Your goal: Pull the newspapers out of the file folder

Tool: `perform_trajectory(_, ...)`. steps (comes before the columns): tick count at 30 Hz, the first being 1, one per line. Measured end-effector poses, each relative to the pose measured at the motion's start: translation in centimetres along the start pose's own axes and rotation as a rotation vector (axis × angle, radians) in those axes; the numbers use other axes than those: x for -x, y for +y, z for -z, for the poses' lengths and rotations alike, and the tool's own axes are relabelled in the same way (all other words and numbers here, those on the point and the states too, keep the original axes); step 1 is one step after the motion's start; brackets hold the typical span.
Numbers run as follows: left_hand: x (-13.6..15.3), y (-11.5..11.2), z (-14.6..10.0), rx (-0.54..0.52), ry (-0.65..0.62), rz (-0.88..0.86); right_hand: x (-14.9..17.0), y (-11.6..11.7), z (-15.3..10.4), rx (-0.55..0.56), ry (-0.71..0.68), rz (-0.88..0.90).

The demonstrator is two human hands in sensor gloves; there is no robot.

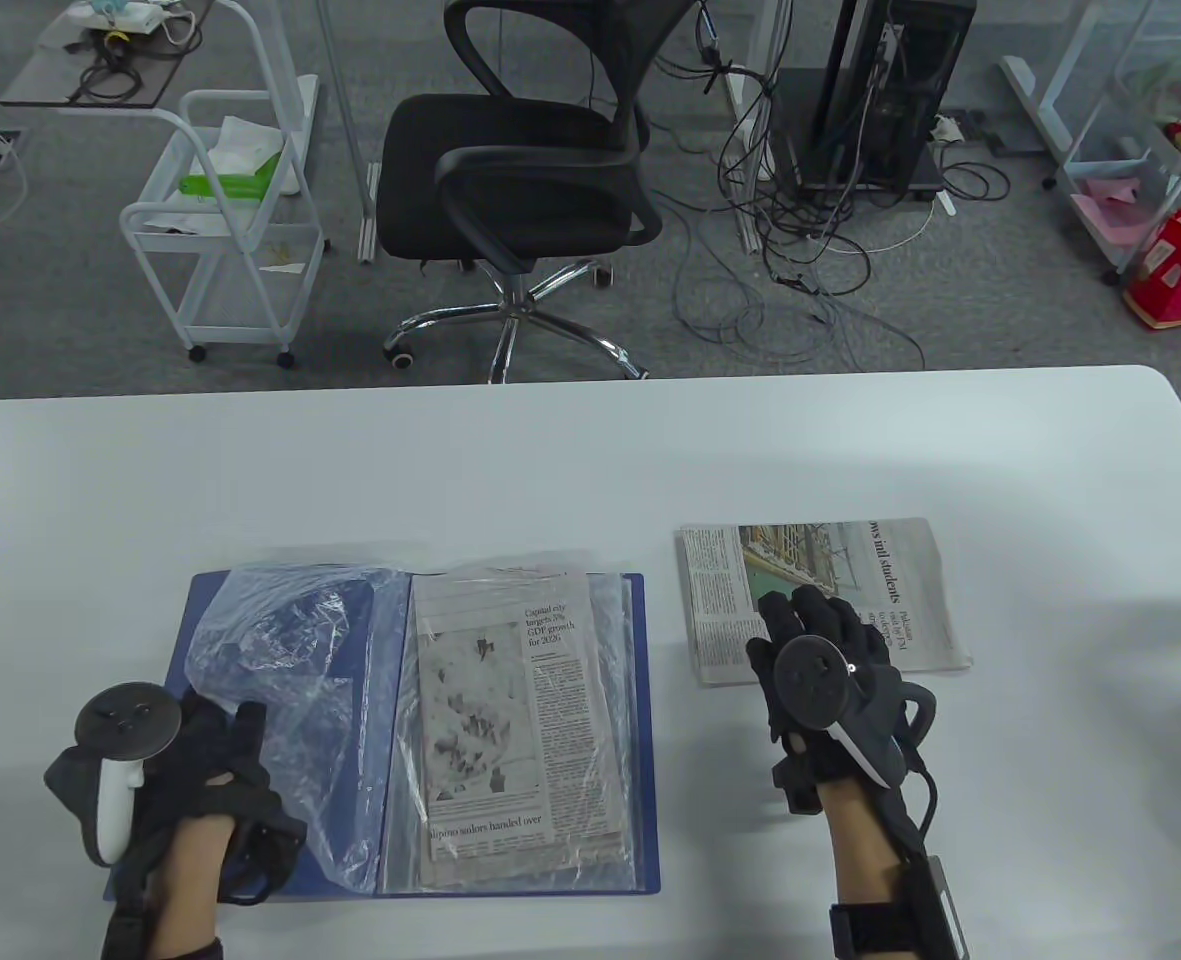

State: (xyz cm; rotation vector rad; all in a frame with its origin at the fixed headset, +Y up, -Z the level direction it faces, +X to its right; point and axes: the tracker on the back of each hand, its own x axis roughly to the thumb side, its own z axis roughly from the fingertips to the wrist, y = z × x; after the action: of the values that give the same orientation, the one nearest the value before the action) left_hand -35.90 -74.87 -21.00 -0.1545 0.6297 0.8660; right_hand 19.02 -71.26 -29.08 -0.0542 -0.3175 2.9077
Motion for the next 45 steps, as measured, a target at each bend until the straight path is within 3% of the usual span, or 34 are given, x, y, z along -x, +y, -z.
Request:
perform_trajectory(4,-0.2,2.1,-0.9,-0.076,-0.087,-0.126,0.1,-0.1,0.0,0.005,0.001,0.009)
perform_trajectory(10,-3.0,5.0,-3.2,-0.184,-0.482,-0.235,0.1,0.0,0.1,0.01,-0.002,0.007)
perform_trajectory(13,-4.8,5.5,-4.5,-0.135,-0.667,-0.186,0.2,-0.1,0.1,0.012,-0.001,0.012)
perform_trajectory(16,-6.6,4.9,-5.8,-0.07,-0.72,-0.047,0.1,-0.1,0.1,0.009,-0.001,0.006)
perform_trajectory(21,-9.4,0.8,-7.5,0.021,-0.735,0.255,0.0,-0.1,0.0,0.005,-0.003,0.0)
perform_trajectory(26,-10.9,-6.1,-8.3,0.111,-0.73,0.482,-0.1,0.1,0.0,-0.007,-0.01,-0.007)
perform_trajectory(32,-10.4,-13.9,-8.2,0.357,-0.707,0.678,-0.9,0.5,-0.1,-0.029,-0.035,-0.021)
perform_trajectory(33,-10.1,-15.2,-8.0,0.446,-0.7,0.727,-1.1,0.6,-0.1,-0.033,-0.041,-0.022)
perform_trajectory(38,-8.8,-17.9,-7.7,0.621,-0.661,0.861,-3.5,1.5,-0.1,-0.082,-0.072,-0.03)
perform_trajectory(45,-9.0,-18.6,-8.3,0.535,-0.687,0.963,-10.8,3.7,3.1,-0.179,-0.153,-0.021)
